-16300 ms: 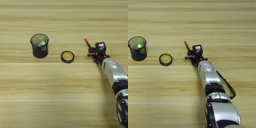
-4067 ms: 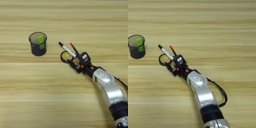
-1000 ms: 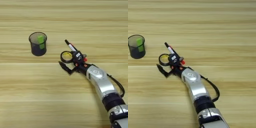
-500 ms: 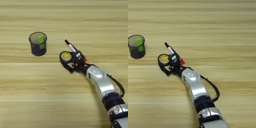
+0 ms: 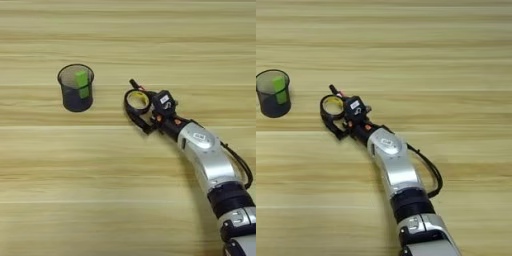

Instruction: Move the objects on the table

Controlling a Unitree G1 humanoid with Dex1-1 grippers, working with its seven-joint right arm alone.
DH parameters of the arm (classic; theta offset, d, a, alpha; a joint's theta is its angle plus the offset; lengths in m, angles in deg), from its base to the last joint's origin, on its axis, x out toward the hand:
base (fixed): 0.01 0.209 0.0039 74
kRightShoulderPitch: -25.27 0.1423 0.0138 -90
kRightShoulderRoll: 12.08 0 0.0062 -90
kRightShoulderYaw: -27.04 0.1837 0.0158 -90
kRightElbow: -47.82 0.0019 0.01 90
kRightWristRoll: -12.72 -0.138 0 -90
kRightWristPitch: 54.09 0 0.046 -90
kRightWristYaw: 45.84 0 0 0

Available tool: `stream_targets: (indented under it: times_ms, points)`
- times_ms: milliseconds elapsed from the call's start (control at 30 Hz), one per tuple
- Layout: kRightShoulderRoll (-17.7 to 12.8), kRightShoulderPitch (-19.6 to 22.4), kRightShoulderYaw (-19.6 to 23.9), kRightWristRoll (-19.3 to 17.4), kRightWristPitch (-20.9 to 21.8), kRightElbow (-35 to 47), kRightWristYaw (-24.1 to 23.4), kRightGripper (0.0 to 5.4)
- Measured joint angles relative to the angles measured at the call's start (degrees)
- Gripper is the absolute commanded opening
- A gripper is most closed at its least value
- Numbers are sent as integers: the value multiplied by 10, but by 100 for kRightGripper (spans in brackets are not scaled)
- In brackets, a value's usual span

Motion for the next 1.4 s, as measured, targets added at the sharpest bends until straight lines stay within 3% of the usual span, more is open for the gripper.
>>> stream_targets:
  times_ms: [167, 233, 467, 733, 1400]
  points:
    - [-16, 10, 47, -21, -11, 23, -18, 405]
    - [-34, 33, 77, -36, -11, 19, -37, 405]
    - [-60, 78, 142, -42, -5, -113, -106, 404]
    - [-70, 115, 144, -25, -1, -234, -155, 404]
    - [-61, 106, 120, -19, -15, -239, -162, 404]
